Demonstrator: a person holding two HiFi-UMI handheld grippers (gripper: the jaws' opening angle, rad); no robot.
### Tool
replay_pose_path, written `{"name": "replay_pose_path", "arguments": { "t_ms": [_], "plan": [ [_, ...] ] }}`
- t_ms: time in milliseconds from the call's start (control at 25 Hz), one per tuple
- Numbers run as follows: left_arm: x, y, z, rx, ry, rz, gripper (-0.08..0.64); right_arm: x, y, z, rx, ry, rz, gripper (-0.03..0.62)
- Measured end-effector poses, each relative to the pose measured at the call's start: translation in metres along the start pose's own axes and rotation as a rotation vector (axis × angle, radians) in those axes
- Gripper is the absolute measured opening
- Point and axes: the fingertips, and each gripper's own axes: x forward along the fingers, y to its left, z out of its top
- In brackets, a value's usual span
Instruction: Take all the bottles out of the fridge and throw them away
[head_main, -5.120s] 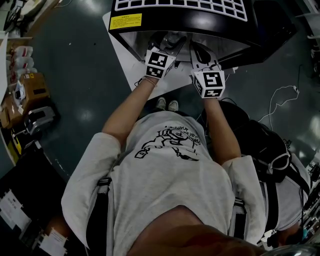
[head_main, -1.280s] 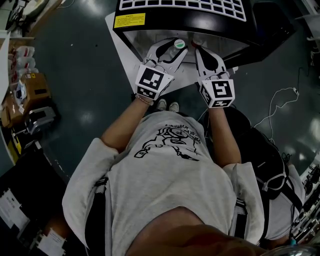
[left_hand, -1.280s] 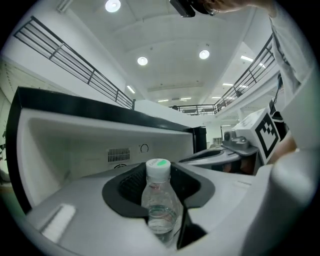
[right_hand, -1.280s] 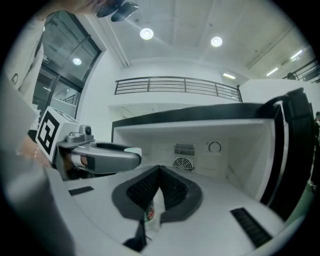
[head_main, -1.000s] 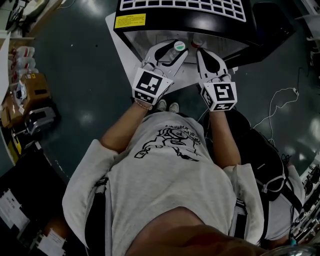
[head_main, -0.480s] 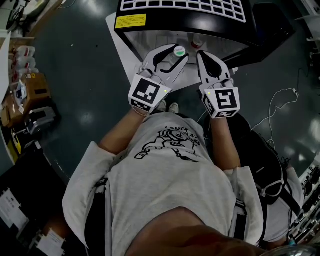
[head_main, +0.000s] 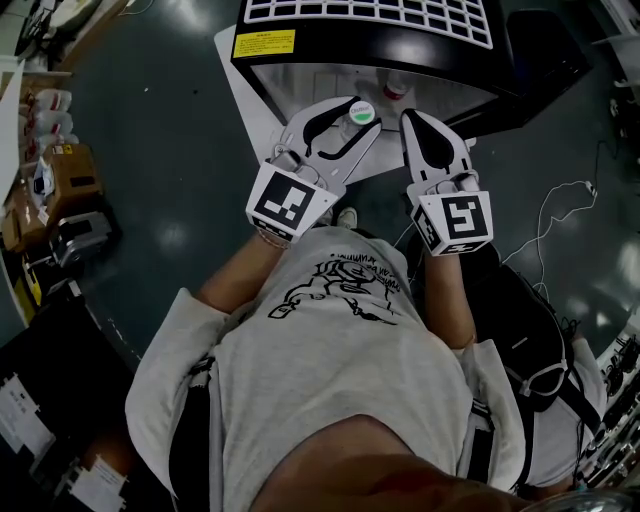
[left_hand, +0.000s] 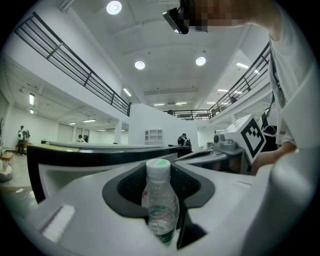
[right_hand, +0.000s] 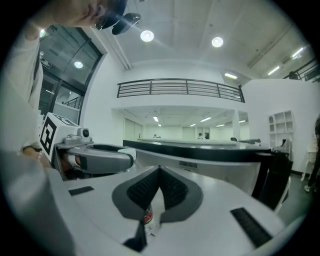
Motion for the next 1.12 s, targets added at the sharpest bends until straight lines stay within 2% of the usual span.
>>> {"name": "replay_pose_path", "arguments": {
  "t_ms": [200, 520, 640, 1120],
  "plan": [
    [-0.006, -0.006, 0.011, 0.012, -0.019, -0.016, 0.153, -0.011, 0.003, 0.009, -0.014, -0.004, 0.003, 0.009],
    [-0.008, -0.011, 0.012, -0.005, 0.002, -0.001, 0.153, -0.017, 0.002, 0.014, -0.014, -0.012, 0.014, 0.009],
    [-0.007, -0.015, 0.014, 0.015, -0.010, -0.004, 0.153, -0.019, 0.002, 0.014, -0.014, -0.013, 0.023, 0.009],
    [-0.010, -0.031, 0.017, -0.040, 0.011, 0.074, 0.153, -0.033, 0.000, 0.013, -0.016, -0.028, 0.085, 0.009]
  ]
}}
